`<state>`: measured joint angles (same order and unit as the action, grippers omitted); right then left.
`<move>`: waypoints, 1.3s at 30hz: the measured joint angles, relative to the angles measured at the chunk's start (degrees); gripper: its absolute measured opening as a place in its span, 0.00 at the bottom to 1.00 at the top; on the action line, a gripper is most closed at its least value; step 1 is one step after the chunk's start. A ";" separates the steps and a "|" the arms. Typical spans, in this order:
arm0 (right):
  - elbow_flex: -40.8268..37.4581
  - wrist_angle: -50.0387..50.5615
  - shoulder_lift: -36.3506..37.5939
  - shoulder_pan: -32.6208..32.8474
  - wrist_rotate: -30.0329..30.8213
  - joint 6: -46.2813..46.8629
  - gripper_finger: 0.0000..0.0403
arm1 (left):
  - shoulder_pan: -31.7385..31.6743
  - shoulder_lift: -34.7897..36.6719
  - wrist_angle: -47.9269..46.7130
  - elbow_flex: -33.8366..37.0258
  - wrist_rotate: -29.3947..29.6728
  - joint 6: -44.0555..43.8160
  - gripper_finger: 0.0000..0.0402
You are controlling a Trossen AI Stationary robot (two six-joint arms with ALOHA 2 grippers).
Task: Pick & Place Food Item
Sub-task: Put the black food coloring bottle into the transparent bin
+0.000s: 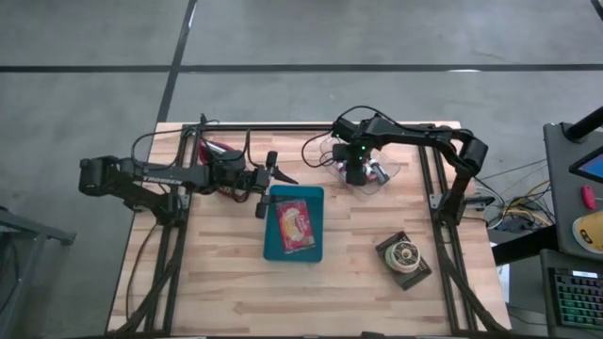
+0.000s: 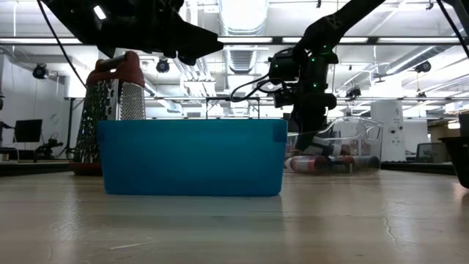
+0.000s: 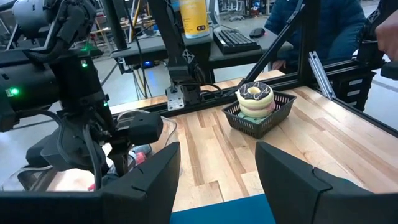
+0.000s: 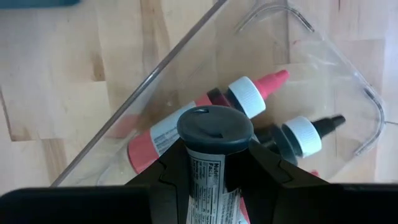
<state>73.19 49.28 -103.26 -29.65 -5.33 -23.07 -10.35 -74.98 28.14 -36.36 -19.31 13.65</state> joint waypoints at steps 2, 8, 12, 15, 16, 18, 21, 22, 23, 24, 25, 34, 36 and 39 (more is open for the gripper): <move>0.00 0.23 -0.04 -0.15 0.08 -0.06 0.24 | 0.00 0.00 0.00 0.00 0.00 0.00 0.53; -0.11 0.07 -0.09 -0.58 -0.81 -0.72 0.24 | 0.00 0.00 0.02 0.00 0.00 0.00 0.53; -0.11 0.02 -0.09 -0.57 -0.84 -0.70 0.24 | 0.00 0.00 0.02 0.00 0.00 0.01 0.53; 0.01 0.00 -0.10 -0.59 -0.84 -0.63 0.24 | 0.00 0.00 0.02 0.00 0.00 0.02 0.53; 0.08 0.02 -0.11 -0.57 -0.82 -0.63 0.24 | 0.00 0.00 0.02 0.00 0.00 0.02 0.53; 0.19 -0.03 -0.11 -0.57 -0.79 -0.63 0.24 | 0.00 0.00 0.02 0.00 0.00 0.01 0.53; 0.22 -0.11 -0.13 -0.57 -0.78 -0.52 0.24 | 0.00 0.00 0.00 0.00 0.00 0.02 0.53; 0.22 -0.11 -0.13 -0.57 -0.78 -0.53 0.24 | 0.00 0.00 0.02 0.00 0.00 0.02 0.53; 0.22 -0.11 -0.13 -0.57 -0.78 -0.53 0.24 | 0.00 0.00 0.02 0.00 0.00 0.02 0.53; 0.22 -0.13 -0.13 -0.57 -0.78 -0.53 0.24 | 0.00 0.00 0.02 0.00 -0.02 0.02 0.53; 0.22 -0.11 -0.13 -0.57 -0.78 -0.55 0.24 | 0.00 0.00 0.02 0.00 -0.02 0.02 0.53; 0.22 -0.13 -0.17 -0.57 -0.80 -0.92 0.36 | 0.00 0.00 -0.35 0.00 -0.02 0.02 0.53; 0.22 -0.15 -0.22 -0.57 -0.76 -0.92 0.41 | 0.00 0.00 -0.37 0.00 -0.02 0.02 0.53; 0.22 -0.36 -0.22 -0.56 -0.73 -0.70 0.49 | 0.01 0.00 -0.37 0.00 -0.02 0.04 0.53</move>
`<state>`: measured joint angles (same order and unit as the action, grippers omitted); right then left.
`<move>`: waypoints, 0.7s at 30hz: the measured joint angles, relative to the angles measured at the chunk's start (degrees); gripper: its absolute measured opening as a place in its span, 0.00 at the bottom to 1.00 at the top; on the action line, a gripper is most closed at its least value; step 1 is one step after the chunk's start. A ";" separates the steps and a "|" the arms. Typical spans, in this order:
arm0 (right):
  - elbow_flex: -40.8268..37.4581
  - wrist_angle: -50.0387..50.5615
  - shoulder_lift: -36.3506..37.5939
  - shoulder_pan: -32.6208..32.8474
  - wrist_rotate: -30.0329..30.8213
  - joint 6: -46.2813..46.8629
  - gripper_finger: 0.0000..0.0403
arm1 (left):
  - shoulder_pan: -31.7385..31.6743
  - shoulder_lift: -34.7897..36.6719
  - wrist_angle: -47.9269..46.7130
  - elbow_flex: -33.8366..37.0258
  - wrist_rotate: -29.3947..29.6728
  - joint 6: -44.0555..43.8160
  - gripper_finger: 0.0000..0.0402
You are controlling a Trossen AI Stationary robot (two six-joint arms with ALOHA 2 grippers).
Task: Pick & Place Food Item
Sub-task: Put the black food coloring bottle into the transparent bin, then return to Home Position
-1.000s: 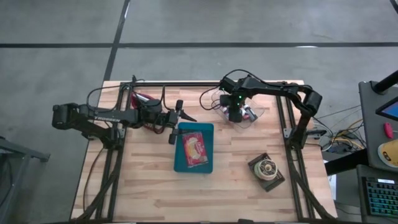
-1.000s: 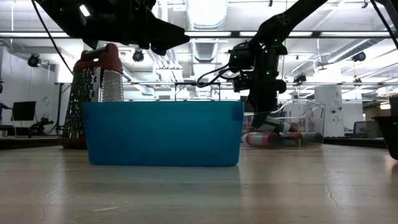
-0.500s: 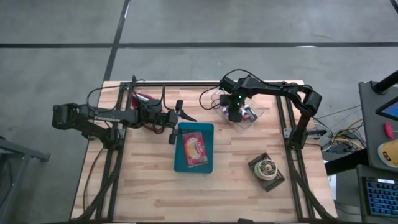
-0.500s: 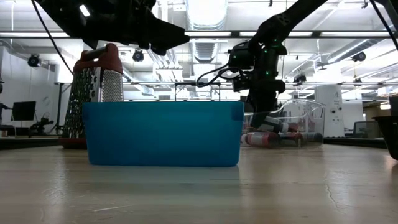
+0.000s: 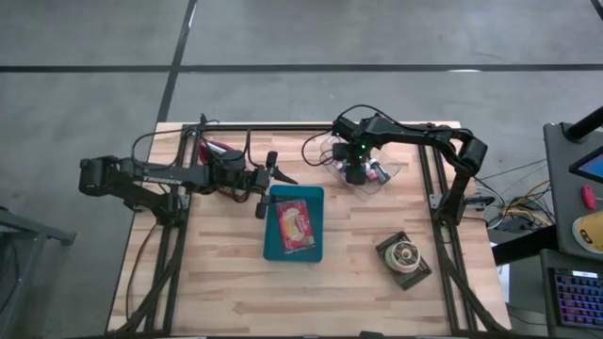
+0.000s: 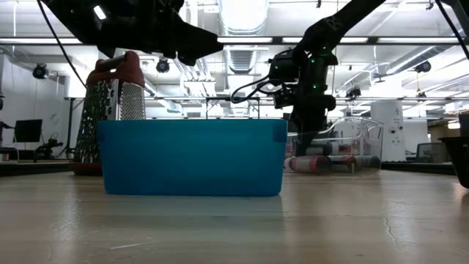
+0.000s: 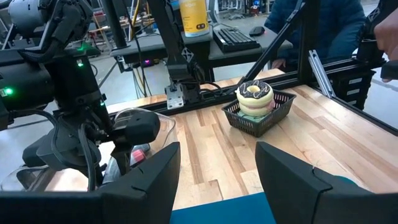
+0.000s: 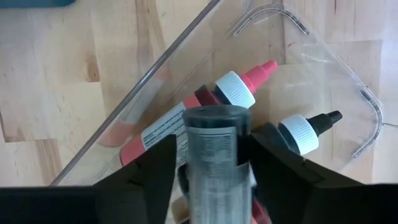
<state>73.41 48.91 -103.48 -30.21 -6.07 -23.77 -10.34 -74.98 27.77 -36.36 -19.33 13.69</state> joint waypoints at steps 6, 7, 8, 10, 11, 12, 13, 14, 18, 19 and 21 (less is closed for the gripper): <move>0.00 -1.19 0.00 0.06 0.02 0.57 0.59 | -0.01 0.15 0.00 0.00 0.52 0.64 0.53; 0.00 -1.80 0.02 0.06 0.01 0.86 0.61 | -0.01 0.27 0.02 0.00 0.73 0.64 0.53; 0.00 -2.32 0.17 0.06 0.00 0.87 0.61 | -0.01 0.47 0.01 0.00 0.98 0.64 0.53; 0.00 -3.12 0.93 0.06 -0.08 1.16 0.63 | -0.04 1.28 -0.27 0.00 1.39 0.65 0.53; -0.02 -4.01 1.47 0.06 -0.37 1.28 0.63 | -0.04 2.00 -0.52 0.00 1.66 0.66 0.53; -0.02 -4.83 2.20 0.06 -1.13 1.37 0.63 | -0.04 3.05 -1.17 0.00 2.05 0.67 0.53; -0.06 -5.62 3.09 0.06 -2.01 1.54 0.63 | -0.04 4.14 -2.17 0.00 2.56 0.88 0.53; -0.14 -6.78 4.14 0.06 -3.01 1.63 0.63 | -0.04 5.39 -3.22 0.00 3.13 1.07 0.53; -0.63 -11.24 9.39 0.09 -6.48 1.94 0.64 | -0.04 10.99 -8.41 0.00 4.40 1.00 0.53; -0.87 -12.68 10.63 0.21 -6.56 2.06 0.64 | -0.04 12.32 -9.59 0.00 4.42 0.82 0.53; -1.87 -15.52 13.06 0.37 -7.07 2.17 0.63 | -0.04 14.13 -10.78 0.00 4.41 0.20 0.53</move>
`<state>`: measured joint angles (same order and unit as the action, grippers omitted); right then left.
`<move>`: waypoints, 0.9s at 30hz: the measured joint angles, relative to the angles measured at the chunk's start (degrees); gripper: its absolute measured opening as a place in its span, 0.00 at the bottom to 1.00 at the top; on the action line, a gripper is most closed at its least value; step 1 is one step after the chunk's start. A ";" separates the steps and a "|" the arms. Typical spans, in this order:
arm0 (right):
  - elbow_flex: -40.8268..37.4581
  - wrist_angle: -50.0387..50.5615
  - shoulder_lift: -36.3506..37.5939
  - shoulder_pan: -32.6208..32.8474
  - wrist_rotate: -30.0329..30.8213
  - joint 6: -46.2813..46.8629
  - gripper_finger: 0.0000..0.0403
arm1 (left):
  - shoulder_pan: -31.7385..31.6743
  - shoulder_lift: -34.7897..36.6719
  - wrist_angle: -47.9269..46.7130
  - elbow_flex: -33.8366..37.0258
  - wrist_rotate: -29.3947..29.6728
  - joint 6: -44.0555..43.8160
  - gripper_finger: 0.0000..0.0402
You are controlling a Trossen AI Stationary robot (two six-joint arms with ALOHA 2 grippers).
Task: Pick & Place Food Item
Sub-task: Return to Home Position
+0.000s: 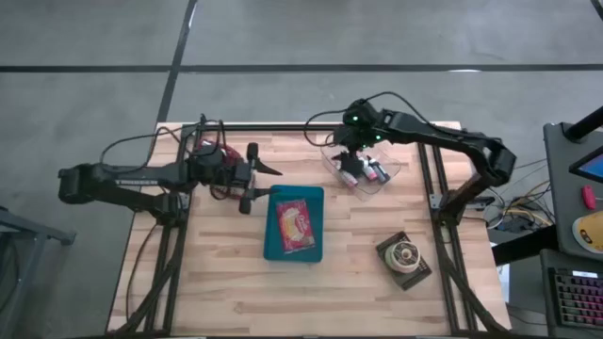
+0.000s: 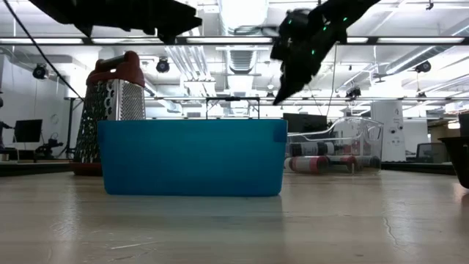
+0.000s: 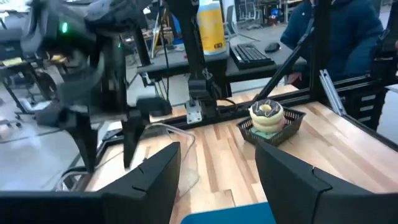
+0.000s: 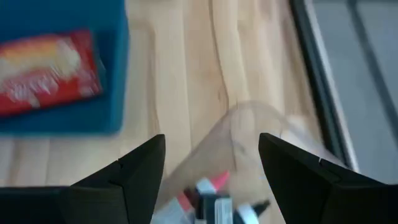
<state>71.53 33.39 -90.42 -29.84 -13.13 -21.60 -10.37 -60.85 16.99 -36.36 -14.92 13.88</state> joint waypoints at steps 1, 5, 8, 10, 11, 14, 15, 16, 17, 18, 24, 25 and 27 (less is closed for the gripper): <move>-0.52 -1.61 1.15 0.07 -1.15 0.18 0.63 | 0.00 0.75 -0.77 0.00 -0.01 -0.32 0.53; -2.97 -9.42 5.14 1.36 -6.05 0.62 0.63 | 0.02 2.71 -2.82 0.02 0.90 -0.42 0.53; -5.34 -14.94 7.94 3.08 -7.08 0.90 0.63 | 0.04 3.61 -3.76 0.02 2.48 -0.41 0.53; -6.36 -17.71 9.51 4.24 -7.11 1.30 0.63 | 0.04 4.14 -4.26 0.02 2.58 -0.41 0.53; -6.96 -18.32 10.32 4.76 -7.10 1.44 0.63 | 0.04 4.42 -4.33 0.02 2.59 -0.44 0.53; -8.59 -20.29 12.52 6.54 -7.00 1.91 0.63 | 0.04 5.70 -6.18 0.02 3.06 -0.49 0.53; -9.15 -20.55 13.36 7.10 -6.97 2.26 0.63 | 0.06 6.38 -7.23 0.02 3.59 -0.69 0.53; -9.59 -20.85 14.19 7.70 -6.99 2.53 0.63 | 0.09 7.26 -8.52 0.02 4.23 -0.74 0.53; -10.01 -21.43 14.92 8.22 -6.97 2.99 0.62 | 0.13 8.10 -9.83 0.02 4.86 -0.93 0.53; -10.46 -21.65 15.73 8.69 -6.94 3.49 0.62 | 0.27 9.00 -10.88 0.02 5.19 -1.31 0.53; -12.87 -25.33 19.05 12.02 -5.77 4.88 0.62 | 3.15 13.35 -14.62 0.02 6.83 -3.43 0.53; -13.14 -25.87 19.32 12.55 -5.12 5.01 0.62 | 4.02 13.79 -15.22 0.04 7.97 -3.52 0.53; -13.71 -26.34 19.92 13.43 -4.87 5.13 0.62 | 6.13 14.63 -16.24 0.04 11.09 -3.71 0.53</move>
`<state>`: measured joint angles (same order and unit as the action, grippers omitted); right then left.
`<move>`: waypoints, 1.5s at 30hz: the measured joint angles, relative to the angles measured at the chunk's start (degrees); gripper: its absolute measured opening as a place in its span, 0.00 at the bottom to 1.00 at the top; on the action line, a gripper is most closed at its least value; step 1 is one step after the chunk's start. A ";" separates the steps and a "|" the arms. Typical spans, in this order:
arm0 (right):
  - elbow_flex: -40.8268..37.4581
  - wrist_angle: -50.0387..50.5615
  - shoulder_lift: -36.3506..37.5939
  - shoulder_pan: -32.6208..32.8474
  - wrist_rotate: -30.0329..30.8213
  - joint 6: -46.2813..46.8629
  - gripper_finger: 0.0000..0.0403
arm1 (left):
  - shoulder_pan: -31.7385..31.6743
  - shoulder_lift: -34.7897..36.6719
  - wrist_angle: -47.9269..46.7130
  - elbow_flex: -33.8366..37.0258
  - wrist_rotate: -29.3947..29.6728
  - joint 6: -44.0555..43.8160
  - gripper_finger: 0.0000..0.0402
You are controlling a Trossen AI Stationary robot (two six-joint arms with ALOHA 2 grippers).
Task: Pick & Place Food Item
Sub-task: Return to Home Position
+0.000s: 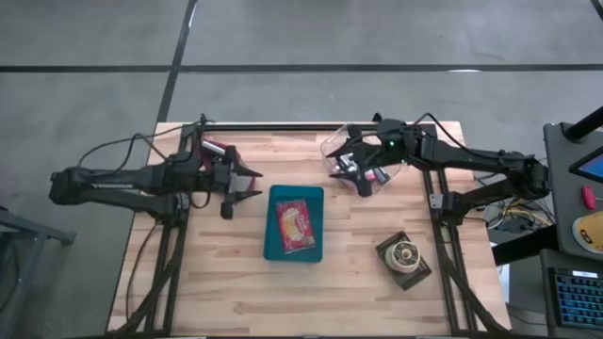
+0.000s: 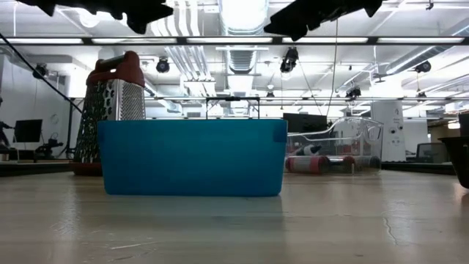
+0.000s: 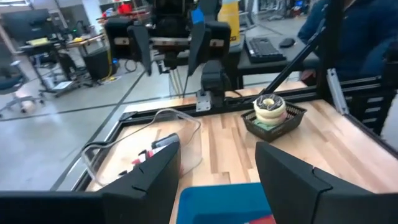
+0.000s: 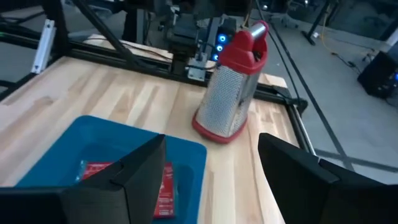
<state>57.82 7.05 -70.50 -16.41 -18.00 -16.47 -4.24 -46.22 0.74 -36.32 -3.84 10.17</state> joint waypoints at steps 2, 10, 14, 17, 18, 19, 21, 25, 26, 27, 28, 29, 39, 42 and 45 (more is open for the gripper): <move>-0.02 -0.31 0.29 0.93 0.21 0.26 0.62 | 2.46 0.68 -1.19 0.00 3.77 0.04 0.53; -0.02 -0.96 0.37 3.64 1.66 0.64 0.62 | 11.67 2.15 -1.24 0.00 17.30 0.50 0.53; -0.02 -2.36 0.39 5.00 1.58 3.35 0.62 | 14.13 2.13 -1.26 0.00 18.03 0.70 0.53; -0.02 -2.23 0.41 5.80 1.34 3.33 0.62 | 15.08 2.18 -1.26 0.00 18.05 1.74 0.53; -0.02 -2.07 0.41 5.82 1.31 3.26 0.62 | 15.31 2.26 -1.28 0.00 18.05 2.11 0.53; -0.02 -2.07 0.41 5.82 1.33 3.36 0.62 | 15.40 2.30 -1.15 0.02 18.05 2.58 0.53; -0.02 -2.09 0.39 5.80 1.35 3.40 0.62 | 15.40 2.33 0.08 0.00 18.07 2.33 0.53; -0.02 -1.98 0.37 5.80 1.38 3.37 0.62 | 15.40 2.37 3.25 0.00 18.21 0.27 0.53; -0.02 -2.33 0.37 5.80 1.38 3.69 0.62 | 15.40 2.39 3.18 0.00 18.23 0.36 0.53; -0.02 -2.94 0.30 5.80 1.42 3.76 0.62 | 15.40 2.35 3.05 0.00 18.21 0.54 0.53; 0.00 -3.22 0.28 5.78 1.46 4.05 0.62 | 15.40 2.20 2.94 0.00 18.23 0.67 0.53; 0.00 -3.14 0.28 5.76 1.49 5.16 0.62 | 15.40 2.04 2.93 0.00 18.21 0.60 0.53; -0.01 -3.76 4.66 7.04 1.61 5.56 0.62 | 17.53 6.58 -6.46 -1.53 18.71 -5.54 0.53; -0.48 -3.47 8.33 8.14 1.51 5.60 0.62 | 19.83 10.70 -9.79 -0.82 18.55 -7.18 0.53; -1.64 -2.85 11.99 9.20 1.53 5.87 0.62 | 22.74 14.13 -9.88 0.98 19.17 -7.65 0.53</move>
<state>56.18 4.20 -58.51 -7.21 -16.47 -10.59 18.50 -32.09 -9.13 -35.34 15.33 2.52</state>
